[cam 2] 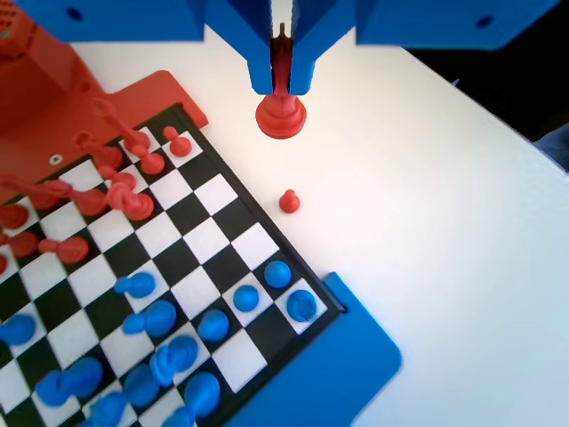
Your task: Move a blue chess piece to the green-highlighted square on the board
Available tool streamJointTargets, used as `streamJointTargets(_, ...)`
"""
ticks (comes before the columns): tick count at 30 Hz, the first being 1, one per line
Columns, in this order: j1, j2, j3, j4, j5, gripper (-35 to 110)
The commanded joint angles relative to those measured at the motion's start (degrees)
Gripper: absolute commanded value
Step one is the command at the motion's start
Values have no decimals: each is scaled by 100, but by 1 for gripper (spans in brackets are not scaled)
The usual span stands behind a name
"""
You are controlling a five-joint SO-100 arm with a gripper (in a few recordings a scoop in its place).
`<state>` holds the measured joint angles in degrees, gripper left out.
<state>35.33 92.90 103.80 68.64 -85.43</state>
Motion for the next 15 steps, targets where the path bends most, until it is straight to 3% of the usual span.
streamJointTargets(1, 105, -246, -448, -343, 79, 1)
streamJointTargets(15, 35, -1731, -1547, -888, 290, 1)
